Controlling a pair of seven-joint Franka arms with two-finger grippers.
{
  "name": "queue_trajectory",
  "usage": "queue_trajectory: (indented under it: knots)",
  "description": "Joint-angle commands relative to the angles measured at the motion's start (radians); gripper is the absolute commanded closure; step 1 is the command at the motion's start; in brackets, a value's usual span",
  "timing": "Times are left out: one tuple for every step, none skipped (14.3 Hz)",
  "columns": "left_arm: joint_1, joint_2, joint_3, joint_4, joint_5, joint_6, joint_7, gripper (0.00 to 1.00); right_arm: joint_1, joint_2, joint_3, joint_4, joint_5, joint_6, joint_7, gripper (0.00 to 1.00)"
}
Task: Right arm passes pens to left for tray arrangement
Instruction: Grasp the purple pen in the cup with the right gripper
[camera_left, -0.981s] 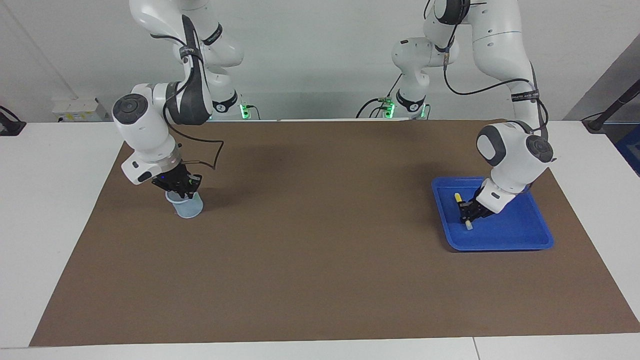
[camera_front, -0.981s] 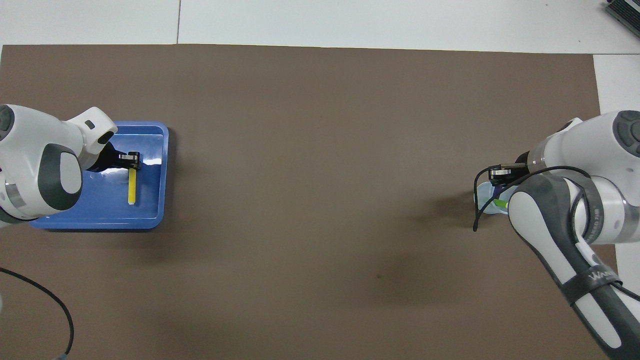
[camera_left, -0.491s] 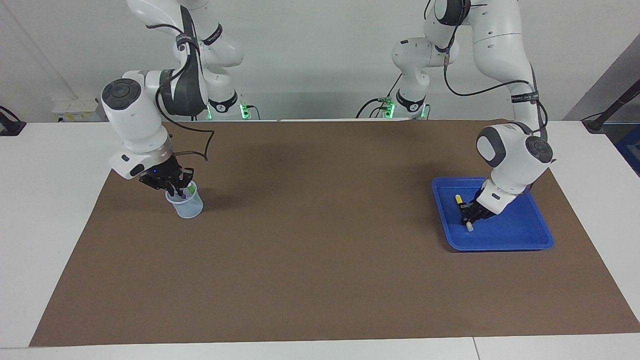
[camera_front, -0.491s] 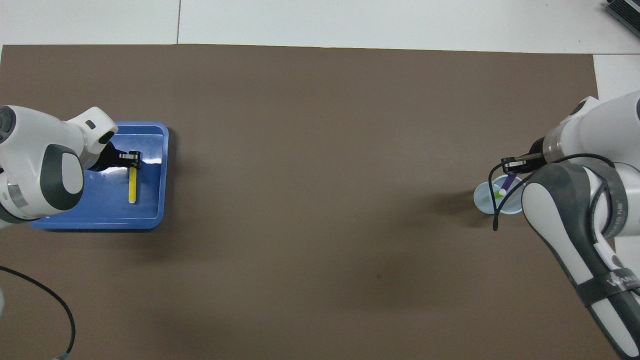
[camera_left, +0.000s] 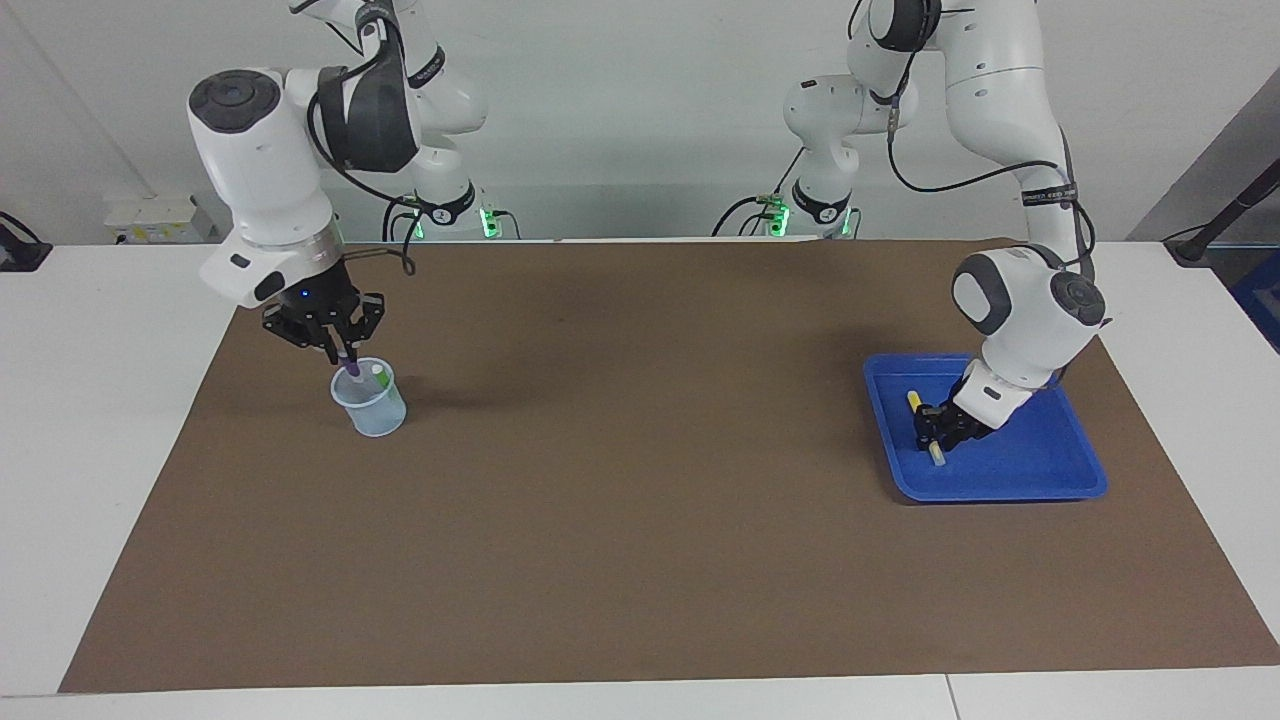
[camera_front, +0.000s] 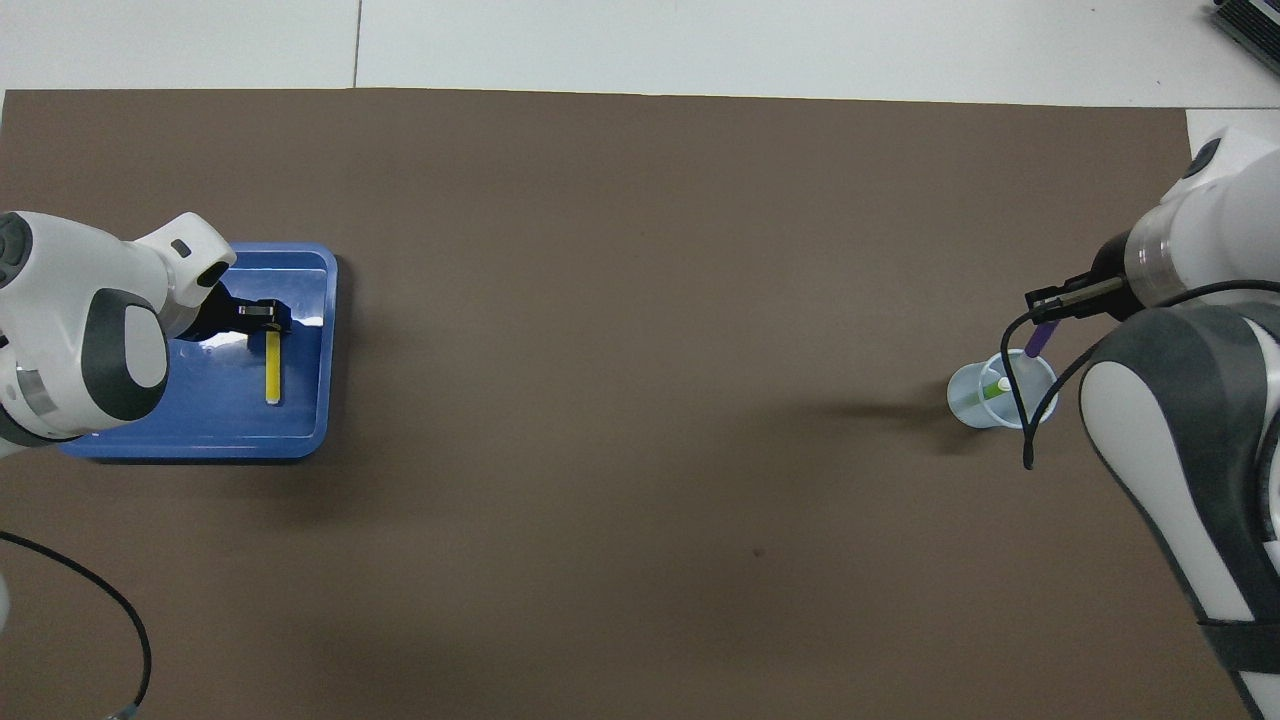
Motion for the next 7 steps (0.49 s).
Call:
queue_trajectory:
  knots:
    - [0.007,0.008,-0.006,0.013,0.005,-0.001,-0.006,0.18,-0.005,0.012,0.05,0.072,-0.001,-0.03,0.0,1.0]
    - [0.007,0.008,-0.007,0.019,-0.006,-0.013,-0.008,0.18,-0.005,0.012,0.062,0.081,0.009,-0.028,0.012,1.0]
    - [0.007,0.008,-0.006,0.04,-0.052,-0.044,-0.011,0.17,-0.006,0.012,0.075,0.084,0.034,-0.027,0.026,1.0]
    - [0.009,0.008,-0.006,0.066,-0.093,-0.085,-0.02,0.17,-0.005,0.013,0.081,0.09,0.08,-0.024,0.05,1.0]
    - [0.007,0.008,-0.006,0.097,-0.119,-0.122,-0.052,0.12,-0.003,0.013,0.084,0.09,0.131,-0.021,0.102,1.0]
    - [0.007,0.008,-0.007,0.12,-0.138,-0.147,-0.104,0.11,-0.005,0.013,0.092,0.089,0.175,-0.013,0.16,1.0]
    - [0.0,0.007,-0.007,0.143,-0.161,-0.167,-0.146,0.1,-0.003,0.013,0.099,0.089,0.217,-0.008,0.207,1.0]
